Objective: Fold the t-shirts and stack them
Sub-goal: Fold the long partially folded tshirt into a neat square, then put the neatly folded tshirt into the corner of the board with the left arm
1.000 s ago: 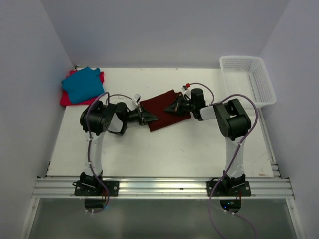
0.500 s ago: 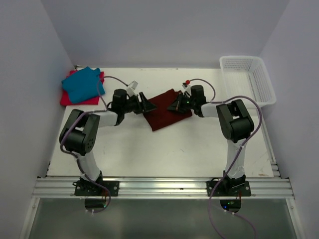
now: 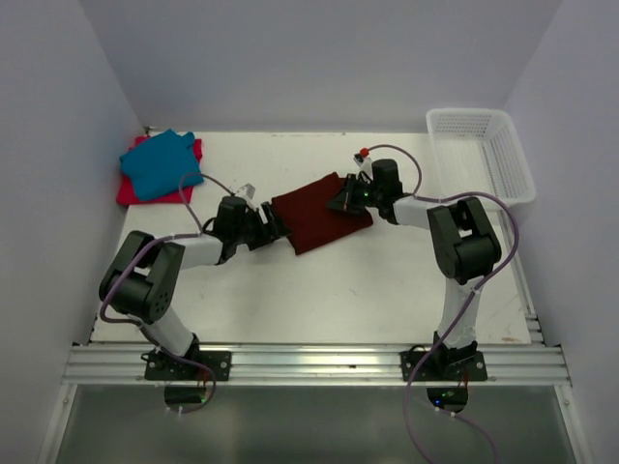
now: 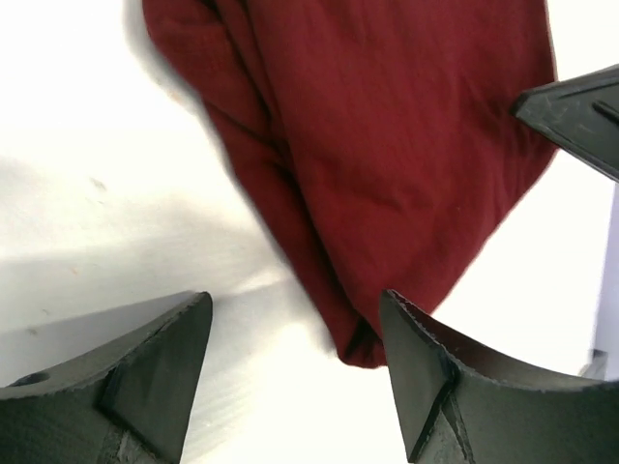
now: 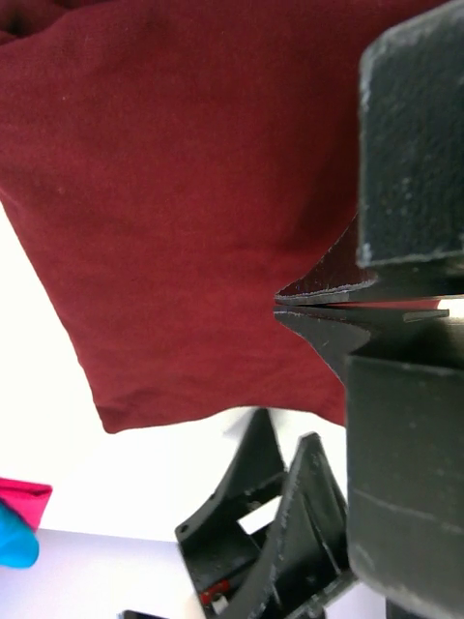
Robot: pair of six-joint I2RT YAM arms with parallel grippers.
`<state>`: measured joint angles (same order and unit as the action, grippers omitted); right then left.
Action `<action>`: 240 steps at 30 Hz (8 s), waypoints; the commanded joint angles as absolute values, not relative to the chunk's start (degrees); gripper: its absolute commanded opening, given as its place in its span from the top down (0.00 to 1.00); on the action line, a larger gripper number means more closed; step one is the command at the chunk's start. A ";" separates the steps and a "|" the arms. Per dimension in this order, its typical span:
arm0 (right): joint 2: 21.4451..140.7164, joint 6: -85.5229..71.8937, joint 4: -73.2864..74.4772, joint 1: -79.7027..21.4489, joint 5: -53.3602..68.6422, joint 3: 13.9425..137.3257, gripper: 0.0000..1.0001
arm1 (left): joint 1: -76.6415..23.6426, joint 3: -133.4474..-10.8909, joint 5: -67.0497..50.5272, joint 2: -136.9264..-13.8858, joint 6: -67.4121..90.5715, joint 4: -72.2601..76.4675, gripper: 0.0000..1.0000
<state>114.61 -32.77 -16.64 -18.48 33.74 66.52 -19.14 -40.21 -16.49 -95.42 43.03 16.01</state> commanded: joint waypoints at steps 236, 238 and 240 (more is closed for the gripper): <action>55.37 -20.39 29.35 -27.07 -3.77 51.50 0.01 | -33.83 -45.97 -13.65 -58.10 16.61 -8.26 0.00; 53.89 -19.87 29.88 -27.07 -4.91 51.77 0.01 | -36.46 -46.32 -11.17 -57.83 15.65 -9.22 0.00; 53.00 -18.99 30.76 -27.07 -5.62 52.21 0.01 | -38.83 -46.67 -7.39 -57.75 15.38 -10.19 0.00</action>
